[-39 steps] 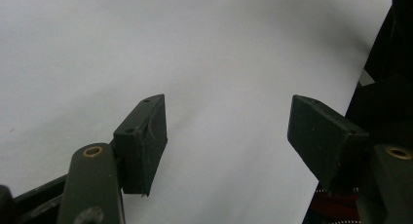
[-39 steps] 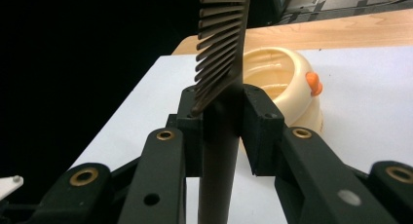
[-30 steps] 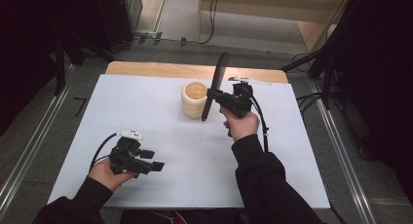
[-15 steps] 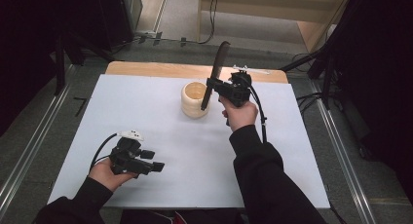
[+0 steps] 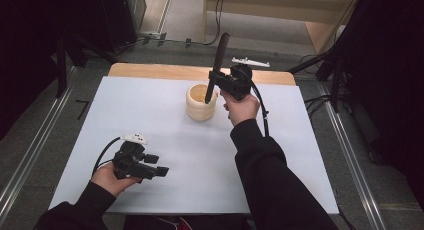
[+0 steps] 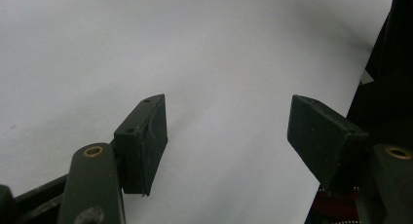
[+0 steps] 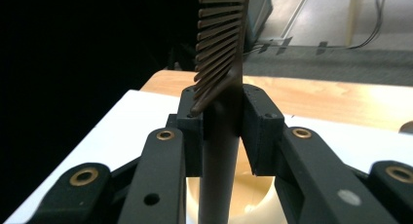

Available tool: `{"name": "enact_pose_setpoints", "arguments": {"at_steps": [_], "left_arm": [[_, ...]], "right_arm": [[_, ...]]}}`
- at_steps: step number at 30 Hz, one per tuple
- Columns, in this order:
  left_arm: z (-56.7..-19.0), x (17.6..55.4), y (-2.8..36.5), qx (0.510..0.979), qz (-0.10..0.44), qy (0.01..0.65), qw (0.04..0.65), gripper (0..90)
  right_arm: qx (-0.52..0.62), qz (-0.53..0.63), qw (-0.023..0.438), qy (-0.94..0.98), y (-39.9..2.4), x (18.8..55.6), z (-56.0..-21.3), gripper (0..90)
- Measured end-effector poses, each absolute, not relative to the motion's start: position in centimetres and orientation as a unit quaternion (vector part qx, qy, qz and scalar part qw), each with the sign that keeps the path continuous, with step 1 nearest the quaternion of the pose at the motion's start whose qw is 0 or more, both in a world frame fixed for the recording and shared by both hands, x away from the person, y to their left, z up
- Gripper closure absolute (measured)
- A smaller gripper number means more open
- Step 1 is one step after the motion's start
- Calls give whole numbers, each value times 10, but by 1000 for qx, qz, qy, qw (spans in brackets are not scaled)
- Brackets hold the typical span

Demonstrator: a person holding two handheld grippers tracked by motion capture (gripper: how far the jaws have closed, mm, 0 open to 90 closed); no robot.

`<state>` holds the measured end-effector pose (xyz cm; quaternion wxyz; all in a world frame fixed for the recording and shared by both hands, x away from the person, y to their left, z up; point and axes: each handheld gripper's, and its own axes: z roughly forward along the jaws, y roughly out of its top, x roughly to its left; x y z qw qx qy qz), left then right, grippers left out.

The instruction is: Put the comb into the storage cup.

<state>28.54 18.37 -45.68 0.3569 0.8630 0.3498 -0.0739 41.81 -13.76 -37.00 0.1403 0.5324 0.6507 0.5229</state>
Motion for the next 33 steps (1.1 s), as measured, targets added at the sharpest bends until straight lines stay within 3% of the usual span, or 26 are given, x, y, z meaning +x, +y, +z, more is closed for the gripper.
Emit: {"name": "enact_pose_setpoints", "arguments": {"at_steps": [12, 33], "left_arm": [[-458, 286, 183, 864, -76, 349, 354, 313], [-459, 287, 183, 866, -77, 346, 352, 313]], "right_arm": [[522, 511, 181, 658, -122, 441, -374, 698], [519, 497, 173, 673, -116, 451, -410, 698]]}}
